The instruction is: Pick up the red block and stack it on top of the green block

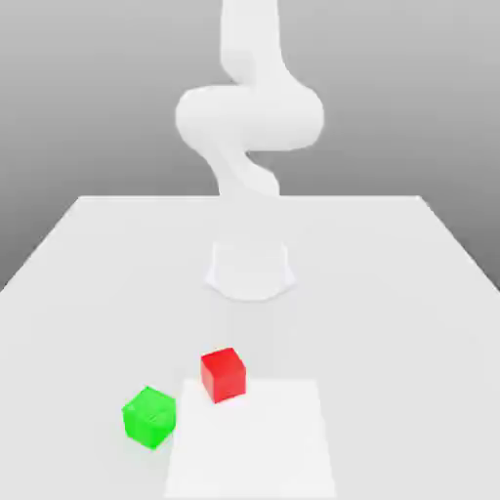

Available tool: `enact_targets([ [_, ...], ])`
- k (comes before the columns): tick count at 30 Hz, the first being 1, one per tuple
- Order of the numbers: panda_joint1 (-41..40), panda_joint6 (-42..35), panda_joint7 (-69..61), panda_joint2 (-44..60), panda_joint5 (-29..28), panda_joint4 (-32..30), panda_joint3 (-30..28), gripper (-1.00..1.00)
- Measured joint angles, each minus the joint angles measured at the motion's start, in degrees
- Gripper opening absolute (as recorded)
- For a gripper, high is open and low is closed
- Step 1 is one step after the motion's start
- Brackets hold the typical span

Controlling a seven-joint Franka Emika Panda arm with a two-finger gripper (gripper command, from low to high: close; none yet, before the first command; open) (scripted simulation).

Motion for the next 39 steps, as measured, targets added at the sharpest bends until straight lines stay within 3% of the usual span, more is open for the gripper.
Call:
enact_targets([
  [9,0.7,11.9,-10.5,14.4,-4.5,-16.7,-3.5,0.00],
  [16,1.7,23.5,-23.1,28.5,-4.5,-30.8,-9.1,0.00],
  [20,2.8,33.3,-29.8,41.2,-0.1,-33.0,-10.0,0.00],
  [25,-1.8,41.3,-35.3,50.5,7.0,-32.1,-3.7,0.00],
  [26,-2.9,42.4,-35.8,51.9,7.6,-32.0,-2.5,-1.00],
  [33,-3.2,42.5,-35.6,52.0,7.4,-31.9,-2.2,-1.00],
  [39,-3.3,34.4,-30.8,42.6,0.9,-33.1,-4.1,-1.00],
])
